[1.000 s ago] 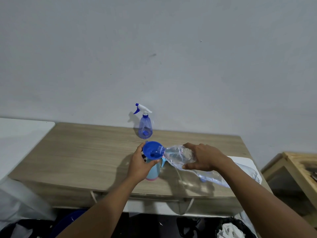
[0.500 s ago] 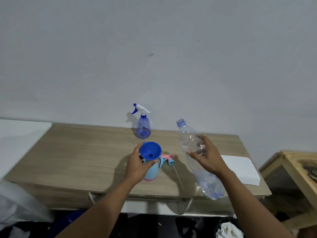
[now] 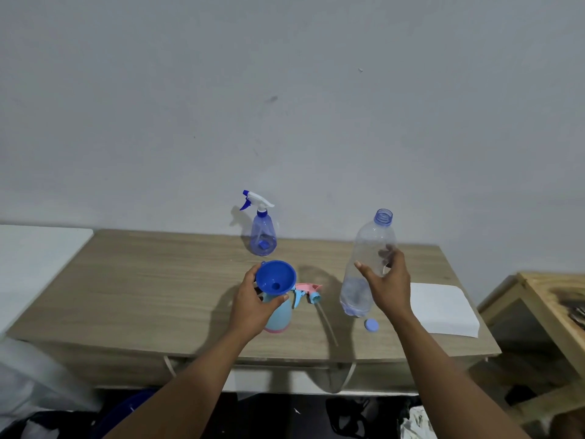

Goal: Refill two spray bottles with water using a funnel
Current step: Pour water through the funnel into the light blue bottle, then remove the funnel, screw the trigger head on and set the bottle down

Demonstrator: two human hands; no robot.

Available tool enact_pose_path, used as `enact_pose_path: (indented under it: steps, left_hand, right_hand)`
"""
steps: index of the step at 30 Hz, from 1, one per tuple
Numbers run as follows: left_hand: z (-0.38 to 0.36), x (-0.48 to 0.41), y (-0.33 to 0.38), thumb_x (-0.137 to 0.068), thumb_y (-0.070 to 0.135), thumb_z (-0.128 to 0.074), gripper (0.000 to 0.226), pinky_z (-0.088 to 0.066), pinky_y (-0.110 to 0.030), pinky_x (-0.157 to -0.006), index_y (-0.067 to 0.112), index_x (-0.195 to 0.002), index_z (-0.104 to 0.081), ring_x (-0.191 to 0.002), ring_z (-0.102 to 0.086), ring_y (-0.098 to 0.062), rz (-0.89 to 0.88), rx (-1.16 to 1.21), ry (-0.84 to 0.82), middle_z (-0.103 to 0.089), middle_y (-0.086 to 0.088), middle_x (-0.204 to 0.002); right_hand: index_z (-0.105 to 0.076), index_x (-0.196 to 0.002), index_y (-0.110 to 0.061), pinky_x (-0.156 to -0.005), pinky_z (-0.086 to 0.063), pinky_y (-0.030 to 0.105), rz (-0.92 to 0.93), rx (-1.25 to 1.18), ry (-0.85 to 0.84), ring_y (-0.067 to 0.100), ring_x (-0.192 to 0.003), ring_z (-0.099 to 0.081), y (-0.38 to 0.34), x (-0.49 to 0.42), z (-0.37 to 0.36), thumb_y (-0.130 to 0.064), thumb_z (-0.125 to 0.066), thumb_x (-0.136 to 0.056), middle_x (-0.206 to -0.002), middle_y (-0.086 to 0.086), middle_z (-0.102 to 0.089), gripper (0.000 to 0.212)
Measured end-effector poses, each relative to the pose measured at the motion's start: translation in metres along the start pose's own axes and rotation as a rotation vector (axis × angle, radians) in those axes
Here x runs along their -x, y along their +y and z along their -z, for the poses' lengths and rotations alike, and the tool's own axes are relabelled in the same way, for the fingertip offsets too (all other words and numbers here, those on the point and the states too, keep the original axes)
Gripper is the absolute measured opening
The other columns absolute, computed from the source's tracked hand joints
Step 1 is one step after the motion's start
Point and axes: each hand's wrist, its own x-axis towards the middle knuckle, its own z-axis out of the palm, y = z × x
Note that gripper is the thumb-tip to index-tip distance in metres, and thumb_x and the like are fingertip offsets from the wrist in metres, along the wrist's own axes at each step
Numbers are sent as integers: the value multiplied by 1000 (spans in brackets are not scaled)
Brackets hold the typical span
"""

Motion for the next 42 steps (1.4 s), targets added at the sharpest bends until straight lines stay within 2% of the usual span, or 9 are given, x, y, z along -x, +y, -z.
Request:
enact_pose_path:
  steps: [6, 10, 13, 16, 19, 23, 28, 32, 42]
  left_hand:
    - [0, -3, -9, -71, 8, -86, 81, -55, -29, -92, 41, -131, -43, -110, -63, -9, 9, 21, 11, -63, 15, -119]
    - [-1, -4, -12, -70, 5, -86, 95, -54, -30, -91, 36, -142, -32, -109, -64, -11, 30, 26, 22, -60, 12, -119]
    - [0, -4, -15, -68, 3, -87, 113, -54, -26, -88, 28, -153, -18, -107, -63, -8, 39, 13, 34, -54, 16, -124]
    - [-2, -3, -20, -63, 5, -90, 115, -53, -27, -88, 24, -152, -20, -108, -61, -8, 95, 10, 50, -53, 10, -127]
    - [-4, -3, -19, -63, 3, -88, 73, -50, -25, -83, 20, -124, -51, -105, -62, -14, 132, -64, 55, -62, 5, -111]
    - [-4, -5, -13, -72, 1, -78, 33, -44, -12, -63, 23, -91, -61, -86, -66, -18, 113, -167, 53, -65, 10, -83]
    - [-3, -10, -20, -72, 1, -77, 29, -45, -9, -62, 19, -90, -65, -78, -65, -12, 103, -191, 33, -66, 13, -81]
    - [-2, -12, -26, -65, 20, -79, 35, -56, -34, -73, 15, -98, -68, -84, -70, -15, 105, -170, 24, -73, 3, -90]
    - [-3, -13, -33, -70, 8, -84, 37, -46, -16, -79, 14, -103, -67, -95, -65, -14, 93, -177, 17, -71, 3, -99]
  right_hand:
    - [-31, -148, -23, -99, -46, 32, -81, -51, 58, 16, -126, -52, 6, 7, 5, -35, -91, -68, -142, -1, -50, 101]
    - [-46, -123, -18, -85, -51, 38, 15, -53, 267, 17, -96, -51, 1, 47, -12, -26, -88, -73, -116, 2, -49, 66]
    - [-52, -111, -24, -75, -49, 28, 72, -128, 77, 16, -84, -54, -6, 70, -38, -20, -84, -78, -101, 0, -55, 47]
    - [-54, -120, -30, -74, -46, 12, 92, -109, -179, 8, -93, -57, -16, 74, -66, -30, -90, -70, -108, -8, -57, 61]
    - [-46, -138, -29, -81, -45, 11, 63, -76, -429, 1, -105, -55, -27, 68, -91, -44, -94, -59, -123, -12, -53, 94]
    - [-39, -147, -20, -91, -42, 12, 49, -44, -555, 2, -114, -53, -39, 63, -113, -49, -94, -50, -130, -11, -53, 115]
    - [-51, -127, -24, -91, -48, 16, 19, -73, -471, -11, -104, -57, -43, 65, -125, -32, -97, -54, -114, -22, -58, 87]
    - [-52, -126, -25, -83, -50, 13, -26, -144, -416, -6, -103, -61, -44, 63, -127, -22, -97, -57, -116, -15, -63, 81]
    - [-51, -129, -15, -77, -58, 22, -181, -421, -206, 5, -92, -70, -48, 54, -110, -3, -88, -71, -114, -6, -63, 70]
